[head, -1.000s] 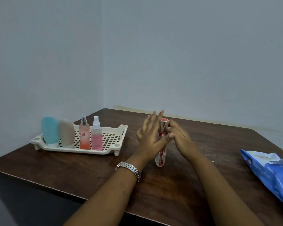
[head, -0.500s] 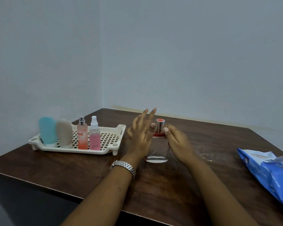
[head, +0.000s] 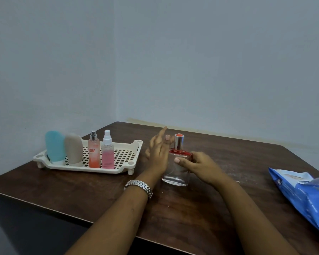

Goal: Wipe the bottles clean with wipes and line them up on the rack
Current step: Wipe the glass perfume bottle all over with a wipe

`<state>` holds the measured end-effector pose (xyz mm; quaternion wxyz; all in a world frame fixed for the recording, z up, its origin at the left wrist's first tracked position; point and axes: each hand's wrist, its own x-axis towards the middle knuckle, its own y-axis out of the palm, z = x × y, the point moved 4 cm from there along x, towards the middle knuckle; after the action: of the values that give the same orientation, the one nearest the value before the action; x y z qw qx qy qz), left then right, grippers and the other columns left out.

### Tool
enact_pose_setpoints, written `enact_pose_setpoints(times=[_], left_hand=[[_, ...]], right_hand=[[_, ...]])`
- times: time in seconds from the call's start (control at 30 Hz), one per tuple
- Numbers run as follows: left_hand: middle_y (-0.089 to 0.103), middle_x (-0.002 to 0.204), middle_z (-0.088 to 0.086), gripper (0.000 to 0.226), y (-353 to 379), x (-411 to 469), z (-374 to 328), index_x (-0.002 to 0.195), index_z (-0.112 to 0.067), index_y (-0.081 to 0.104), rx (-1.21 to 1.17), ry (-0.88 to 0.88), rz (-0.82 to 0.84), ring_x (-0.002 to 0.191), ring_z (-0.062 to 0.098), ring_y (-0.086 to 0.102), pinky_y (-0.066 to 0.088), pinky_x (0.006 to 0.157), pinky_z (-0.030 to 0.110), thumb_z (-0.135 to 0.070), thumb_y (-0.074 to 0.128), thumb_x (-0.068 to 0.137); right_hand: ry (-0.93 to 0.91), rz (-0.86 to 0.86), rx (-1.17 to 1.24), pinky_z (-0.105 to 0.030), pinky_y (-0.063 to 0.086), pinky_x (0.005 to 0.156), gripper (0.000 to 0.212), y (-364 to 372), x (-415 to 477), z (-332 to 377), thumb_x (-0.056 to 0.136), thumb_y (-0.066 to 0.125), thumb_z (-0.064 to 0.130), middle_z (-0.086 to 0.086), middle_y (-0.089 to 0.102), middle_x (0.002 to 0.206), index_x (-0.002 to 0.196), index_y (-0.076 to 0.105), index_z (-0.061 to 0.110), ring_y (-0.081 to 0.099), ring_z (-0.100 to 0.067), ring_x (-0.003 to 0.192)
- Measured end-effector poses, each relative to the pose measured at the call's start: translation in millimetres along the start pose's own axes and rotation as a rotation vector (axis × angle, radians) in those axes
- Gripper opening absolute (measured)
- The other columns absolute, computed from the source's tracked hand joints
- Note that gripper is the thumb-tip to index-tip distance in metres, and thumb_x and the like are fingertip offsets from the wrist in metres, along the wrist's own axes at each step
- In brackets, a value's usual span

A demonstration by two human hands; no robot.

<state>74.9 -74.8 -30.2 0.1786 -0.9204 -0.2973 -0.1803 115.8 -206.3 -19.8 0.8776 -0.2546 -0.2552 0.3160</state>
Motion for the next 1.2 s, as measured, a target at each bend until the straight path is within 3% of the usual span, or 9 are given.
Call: enact_pose_setpoints(times=[0.2,0.3,0.47,0.63,0.73,0.8,0.97,1.07,1.2], left_hand=[[0.027,0.153,-0.001,0.071,1,0,0,0.141,-0.052,0.032,0.005,-0.002,0.013,0.142,0.024,0.019,0.010,0.105,0.034,-0.077,0.016,0.076],[0.027,0.153,0.000,0.069,1,-2,-3,0.142,-0.048,0.033,0.002,-0.006,0.012,0.143,0.023,0.019,0.011,0.103,0.032,-0.071,0.019,0.079],[0.025,0.154,0.001,0.056,0,-3,-6,0.143,-0.047,0.031,0.040,0.000,0.027,0.145,0.018,0.012,0.001,0.113,0.042,-0.065,0.020,0.091],[0.026,0.153,0.003,0.044,0,-5,-9,0.144,-0.040,0.035,0.053,0.006,0.012,0.145,0.018,0.015,-0.001,0.113,0.038,-0.043,0.026,0.101],[0.027,0.152,0.003,0.043,0,-6,-9,0.144,-0.039,0.036,0.064,0.003,-0.003,0.144,0.017,0.015,0.002,0.111,0.035,-0.043,0.028,0.101],[0.028,0.151,0.002,0.043,0,-8,-11,0.144,-0.038,0.036,0.065,0.014,-0.007,0.143,0.015,0.015,0.002,0.112,0.036,-0.040,0.028,0.102],[0.030,0.150,0.001,0.042,0,-8,-11,0.143,-0.037,0.038,0.059,0.015,-0.031,0.141,0.011,0.018,0.002,0.113,0.036,-0.040,0.027,0.103],[0.031,0.150,0.002,0.042,1,-7,-10,0.142,-0.038,0.038,0.068,0.003,-0.043,0.141,0.011,0.021,0.002,0.112,0.035,-0.040,0.026,0.103],[0.031,0.149,0.002,0.042,0,-8,-10,0.143,-0.037,0.039,0.053,-0.014,-0.051,0.139,0.013,0.023,0.004,0.117,0.041,-0.040,0.026,0.103]], right_hand=[[-0.123,-0.063,0.320,-0.012,0.048,0.071,0.033,-3,-1,12,0.077,0.073,0.009,0.002,0.070,0.096,0.109,0.064,0.013,0.065,-0.001,0.086],[-0.018,0.032,0.349,-0.012,0.047,0.066,0.027,3,-3,11,0.082,0.069,0.014,0.000,0.070,0.095,0.108,0.064,0.010,0.066,-0.001,0.080],[0.188,0.146,0.057,-0.023,0.050,0.070,0.028,7,-6,0,0.079,0.068,0.041,0.001,0.067,0.084,0.090,0.061,0.017,0.063,-0.011,0.076],[0.226,-0.173,-0.323,-0.019,0.032,0.046,0.043,-8,-2,2,0.065,0.077,0.051,0.005,0.050,0.056,0.065,0.054,0.015,0.044,-0.006,0.049],[0.108,-0.278,-0.298,-0.010,0.033,0.049,0.040,-8,-1,5,0.059,0.082,0.047,0.013,0.055,0.068,0.076,0.060,0.019,0.051,-0.003,0.062],[0.013,-0.315,-0.169,-0.004,0.038,0.065,0.053,-6,-2,7,0.058,0.087,0.033,0.015,0.058,0.089,0.103,0.062,0.020,0.055,-0.002,0.082],[-0.183,-0.391,-0.199,-0.026,0.047,0.093,0.074,-3,-2,11,0.054,0.090,0.026,0.000,0.065,0.114,0.121,0.060,0.013,0.060,-0.014,0.105],[-0.219,-0.439,-0.273,-0.023,0.043,0.088,0.075,-5,-5,15,0.055,0.089,0.029,-0.005,0.065,0.114,0.122,0.060,0.010,0.058,-0.014,0.102],[-0.333,-0.527,-0.446,-0.028,0.046,0.070,0.053,-4,-11,21,0.058,0.086,0.034,-0.002,0.064,0.091,0.099,0.062,0.012,0.055,-0.018,0.085]])
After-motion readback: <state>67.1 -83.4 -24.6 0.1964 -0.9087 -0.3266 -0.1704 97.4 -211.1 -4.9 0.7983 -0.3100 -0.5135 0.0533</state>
